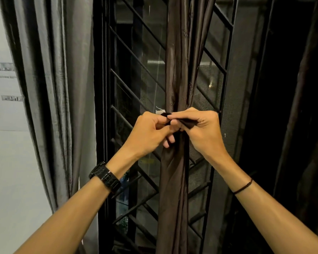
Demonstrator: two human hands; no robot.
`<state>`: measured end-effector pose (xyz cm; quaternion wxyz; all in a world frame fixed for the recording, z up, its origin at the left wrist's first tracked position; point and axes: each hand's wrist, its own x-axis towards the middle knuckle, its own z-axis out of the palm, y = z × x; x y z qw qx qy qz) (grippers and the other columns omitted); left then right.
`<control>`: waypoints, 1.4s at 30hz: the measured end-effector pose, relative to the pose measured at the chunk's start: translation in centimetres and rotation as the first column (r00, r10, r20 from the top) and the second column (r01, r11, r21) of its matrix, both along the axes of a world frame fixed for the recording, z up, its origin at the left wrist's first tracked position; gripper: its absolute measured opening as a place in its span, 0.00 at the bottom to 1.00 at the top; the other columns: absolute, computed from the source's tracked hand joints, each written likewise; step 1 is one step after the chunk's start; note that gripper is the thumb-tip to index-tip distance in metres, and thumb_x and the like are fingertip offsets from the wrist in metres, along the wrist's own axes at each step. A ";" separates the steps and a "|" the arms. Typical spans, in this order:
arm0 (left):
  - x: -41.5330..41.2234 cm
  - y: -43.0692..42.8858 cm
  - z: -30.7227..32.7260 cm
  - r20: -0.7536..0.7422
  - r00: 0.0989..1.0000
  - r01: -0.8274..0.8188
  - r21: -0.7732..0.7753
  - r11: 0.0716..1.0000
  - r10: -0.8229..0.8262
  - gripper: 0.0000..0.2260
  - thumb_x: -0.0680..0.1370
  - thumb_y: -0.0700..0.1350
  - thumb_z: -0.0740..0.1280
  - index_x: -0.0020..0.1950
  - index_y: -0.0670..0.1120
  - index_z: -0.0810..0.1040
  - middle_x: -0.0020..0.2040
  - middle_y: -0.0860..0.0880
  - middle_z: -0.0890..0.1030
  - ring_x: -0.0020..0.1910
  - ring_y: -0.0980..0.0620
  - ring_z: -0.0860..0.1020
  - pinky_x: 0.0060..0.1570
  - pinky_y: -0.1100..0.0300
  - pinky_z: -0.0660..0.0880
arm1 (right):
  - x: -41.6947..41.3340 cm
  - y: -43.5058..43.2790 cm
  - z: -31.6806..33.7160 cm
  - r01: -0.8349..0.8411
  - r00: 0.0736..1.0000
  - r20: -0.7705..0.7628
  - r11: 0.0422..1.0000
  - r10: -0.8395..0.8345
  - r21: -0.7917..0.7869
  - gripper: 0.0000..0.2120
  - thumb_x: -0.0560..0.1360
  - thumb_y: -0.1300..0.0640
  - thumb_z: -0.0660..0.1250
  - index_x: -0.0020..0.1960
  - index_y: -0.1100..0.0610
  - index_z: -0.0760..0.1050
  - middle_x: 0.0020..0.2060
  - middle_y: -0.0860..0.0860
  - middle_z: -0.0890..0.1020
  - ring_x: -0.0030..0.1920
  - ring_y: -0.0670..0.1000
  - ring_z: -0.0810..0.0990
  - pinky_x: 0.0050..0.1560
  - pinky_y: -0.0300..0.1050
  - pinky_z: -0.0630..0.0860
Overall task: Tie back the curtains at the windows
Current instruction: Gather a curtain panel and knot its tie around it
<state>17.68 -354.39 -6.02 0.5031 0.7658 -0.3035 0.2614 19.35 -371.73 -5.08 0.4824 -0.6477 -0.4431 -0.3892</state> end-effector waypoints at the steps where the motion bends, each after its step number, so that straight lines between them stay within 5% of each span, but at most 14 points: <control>1: -0.2 0.2 0.2 -0.033 0.999 0.041 0.022 0.999 -0.040 0.04 0.82 0.39 0.70 0.49 0.45 0.85 0.35 0.43 0.84 0.29 0.52 0.81 0.31 0.65 0.76 | -0.2 0.0 0.2 -0.052 0.998 -0.040 0.998 0.053 0.022 0.11 0.74 0.69 0.73 0.53 0.58 0.85 0.44 0.49 0.88 0.47 0.47 0.86 0.48 0.43 0.81; 5: 0.2 1.8 1.6 -0.112 0.992 0.086 0.259 0.962 -0.059 0.05 0.84 0.35 0.63 0.53 0.40 0.79 0.36 0.40 0.83 0.34 0.46 0.82 0.31 0.58 0.77 | -1.2 -1.0 1.6 -0.177 0.963 -0.221 0.979 0.151 -0.102 0.20 0.76 0.70 0.71 0.62 0.50 0.77 0.43 0.52 0.86 0.44 0.46 0.83 0.43 0.40 0.77; 8: 0.4 2.2 2.7 -0.142 0.990 0.073 0.358 0.931 -0.023 0.09 0.84 0.33 0.60 0.53 0.41 0.79 0.33 0.49 0.82 0.31 0.52 0.81 0.31 0.63 0.74 | -1.4 -1.4 3.0 0.157 0.978 -0.040 0.854 -0.203 -0.496 0.20 0.72 0.69 0.75 0.57 0.52 0.72 0.39 0.48 0.86 0.45 0.42 0.84 0.50 0.41 0.79; 10: 0.4 1.7 2.9 -0.123 0.992 0.041 0.384 0.922 0.007 0.11 0.83 0.33 0.60 0.56 0.43 0.80 0.34 0.46 0.83 0.32 0.50 0.81 0.33 0.60 0.75 | -1.6 -0.6 3.3 0.380 0.915 0.127 0.710 -0.384 -0.593 0.23 0.69 0.69 0.75 0.53 0.50 0.68 0.36 0.48 0.83 0.41 0.45 0.83 0.45 0.49 0.81; 13: 0.7 1.1 2.4 0.156 0.974 -0.218 0.434 0.874 0.166 0.13 0.80 0.37 0.61 0.54 0.53 0.79 0.37 0.47 0.85 0.37 0.46 0.84 0.39 0.51 0.81 | -2.1 0.7 2.0 0.685 0.729 0.394 0.595 -0.560 -0.420 0.22 0.66 0.70 0.69 0.51 0.51 0.65 0.31 0.49 0.76 0.32 0.56 0.76 0.32 0.53 0.76; 15: 0.6 1.0 1.9 0.416 0.865 -0.469 0.466 0.750 0.282 0.10 0.79 0.43 0.61 0.57 0.51 0.78 0.38 0.47 0.83 0.39 0.39 0.82 0.41 0.44 0.79 | -2.4 1.3 0.4 0.758 0.640 0.480 0.593 -0.600 -0.269 0.18 0.64 0.71 0.68 0.49 0.55 0.69 0.30 0.50 0.75 0.31 0.58 0.73 0.30 0.49 0.71; 19: 0.3 1.1 0.6 0.686 0.640 -0.727 0.394 0.562 0.347 0.13 0.84 0.51 0.56 0.59 0.47 0.76 0.38 0.44 0.82 0.36 0.35 0.80 0.34 0.49 0.72 | -1.6 2.2 -1.3 0.755 0.609 0.413 0.655 -0.677 -0.041 0.09 0.70 0.69 0.68 0.46 0.60 0.73 0.42 0.55 0.73 0.30 0.55 0.71 0.25 0.49 0.71; 22: 0.7 1.4 0.0 0.738 0.555 -0.783 0.308 0.541 0.383 0.17 0.84 0.54 0.51 0.55 0.46 0.76 0.35 0.47 0.82 0.32 0.37 0.80 0.30 0.52 0.69 | -0.6 2.9 -1.9 0.757 0.587 0.383 0.651 -0.713 0.050 0.06 0.70 0.69 0.69 0.42 0.61 0.73 0.42 0.55 0.72 0.30 0.53 0.69 0.24 0.51 0.71; 26: 0.0 1.3 -0.3 0.603 0.656 -0.683 0.221 0.696 0.453 0.16 0.81 0.57 0.55 0.48 0.50 0.78 0.32 0.49 0.79 0.34 0.39 0.79 0.34 0.49 0.76 | 0.8 3.2 -2.2 0.709 0.565 0.410 0.676 -0.716 0.202 0.05 0.72 0.69 0.66 0.38 0.63 0.75 0.37 0.56 0.74 0.30 0.53 0.71 0.25 0.52 0.71; 29: -0.8 0.4 0.9 0.222 0.904 -0.394 0.099 0.914 0.366 0.22 0.80 0.64 0.59 0.33 0.53 0.77 0.29 0.51 0.76 0.38 0.42 0.79 0.39 0.50 0.72 | 0.7 4.0 -1.5 0.642 0.537 0.397 0.666 -0.745 0.380 0.10 0.76 0.68 0.64 0.37 0.64 0.77 0.36 0.56 0.76 0.31 0.52 0.73 0.28 0.44 0.70; 31: -0.8 0.1 1.9 0.020 0.973 -0.230 -0.067 0.971 0.232 0.29 0.79 0.65 0.65 0.24 0.47 0.73 0.23 0.50 0.73 0.29 0.47 0.77 0.37 0.52 0.73 | 0.5 4.4 -1.6 0.636 0.510 0.409 0.652 -0.757 0.412 0.07 0.74 0.69 0.70 0.37 0.64 0.79 0.35 0.56 0.78 0.33 0.52 0.74 0.31 0.42 0.68; 36: 0.2 -0.2 1.3 -0.175 0.984 -0.029 -0.380 0.925 -0.041 0.25 0.79 0.54 0.74 0.27 0.42 0.72 0.25 0.46 0.66 0.24 0.54 0.64 0.27 0.63 0.63 | 0.5 3.7 -2.0 0.704 0.393 0.462 0.583 -0.795 0.406 0.06 0.72 0.68 0.75 0.38 0.61 0.82 0.35 0.54 0.81 0.39 0.56 0.76 0.34 0.45 0.68; 39: 1.1 -0.3 0.7 -0.110 0.994 -0.031 -0.505 0.863 -0.028 0.24 0.80 0.51 0.72 0.31 0.39 0.71 0.30 0.45 0.63 0.28 0.50 0.61 0.31 0.57 0.61 | 0.3 3.7 -1.8 0.722 0.348 0.514 0.574 -0.784 0.387 0.07 0.76 0.65 0.73 0.39 0.60 0.84 0.36 0.53 0.82 0.40 0.55 0.75 0.34 0.44 0.69; 42: 2.2 0.2 0.9 0.023 0.996 -0.064 -0.535 0.842 0.090 0.22 0.78 0.48 0.74 0.28 0.39 0.74 0.29 0.48 0.69 0.31 0.52 0.68 0.38 0.54 0.72 | 0.6 3.5 -2.2 0.730 0.353 0.539 0.585 -0.765 0.352 0.09 0.78 0.66 0.69 0.41 0.61 0.84 0.37 0.53 0.83 0.40 0.55 0.75 0.36 0.44 0.70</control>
